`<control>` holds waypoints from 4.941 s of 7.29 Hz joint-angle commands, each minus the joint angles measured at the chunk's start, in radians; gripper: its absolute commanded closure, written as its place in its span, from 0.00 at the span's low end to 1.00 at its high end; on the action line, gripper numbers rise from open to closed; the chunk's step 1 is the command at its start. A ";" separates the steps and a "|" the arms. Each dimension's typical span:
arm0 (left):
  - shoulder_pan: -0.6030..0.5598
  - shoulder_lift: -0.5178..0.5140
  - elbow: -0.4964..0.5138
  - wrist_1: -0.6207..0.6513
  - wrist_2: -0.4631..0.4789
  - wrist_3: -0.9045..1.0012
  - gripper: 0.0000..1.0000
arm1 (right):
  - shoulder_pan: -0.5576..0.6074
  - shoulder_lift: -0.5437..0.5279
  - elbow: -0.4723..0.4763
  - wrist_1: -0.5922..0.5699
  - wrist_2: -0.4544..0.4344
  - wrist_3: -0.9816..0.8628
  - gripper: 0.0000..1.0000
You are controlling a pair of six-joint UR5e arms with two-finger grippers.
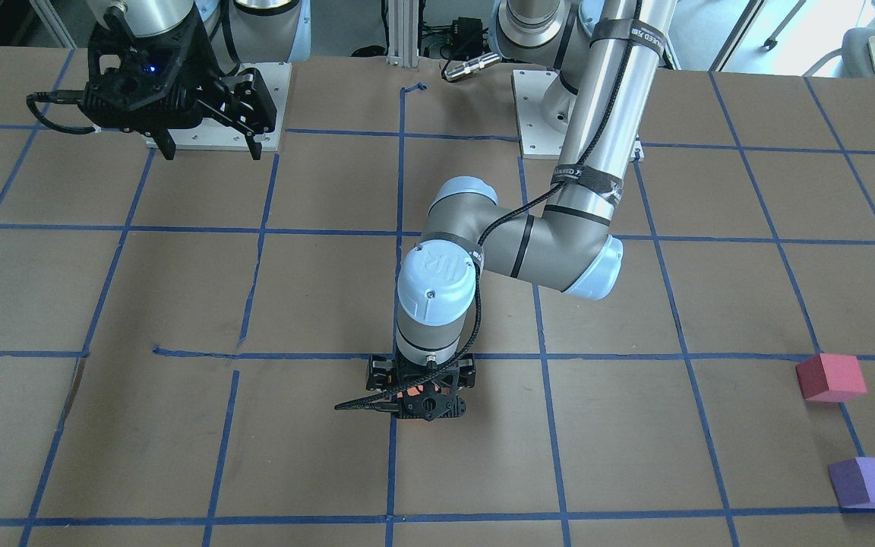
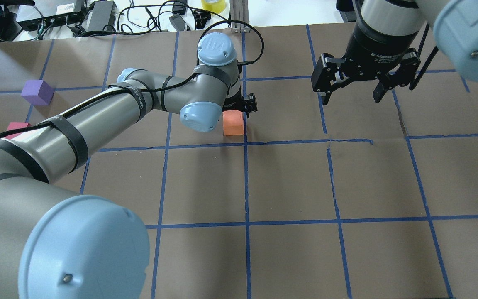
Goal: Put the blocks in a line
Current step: 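Grasp the orange cube with the left gripper and lift it, then carry the orange cube with the left gripper toward the purple and pink cubes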
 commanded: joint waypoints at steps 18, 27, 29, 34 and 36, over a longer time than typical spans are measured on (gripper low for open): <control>0.612 0.015 0.161 -0.209 0.148 0.578 1.00 | -0.005 0.000 0.003 -0.003 -0.005 -0.009 0.00; 0.794 -0.106 0.365 -0.248 0.248 0.831 1.00 | -0.005 0.007 0.003 -0.005 0.007 -0.013 0.00; 0.809 -0.126 0.352 -0.263 0.235 0.831 1.00 | -0.005 0.008 0.003 -0.006 0.007 -0.012 0.00; 0.822 -0.085 0.353 -0.297 0.246 0.842 1.00 | -0.007 0.007 0.003 -0.006 0.007 -0.012 0.00; 0.822 -0.088 0.324 -0.297 0.237 0.843 1.00 | -0.007 0.007 0.003 -0.005 0.007 -0.012 0.00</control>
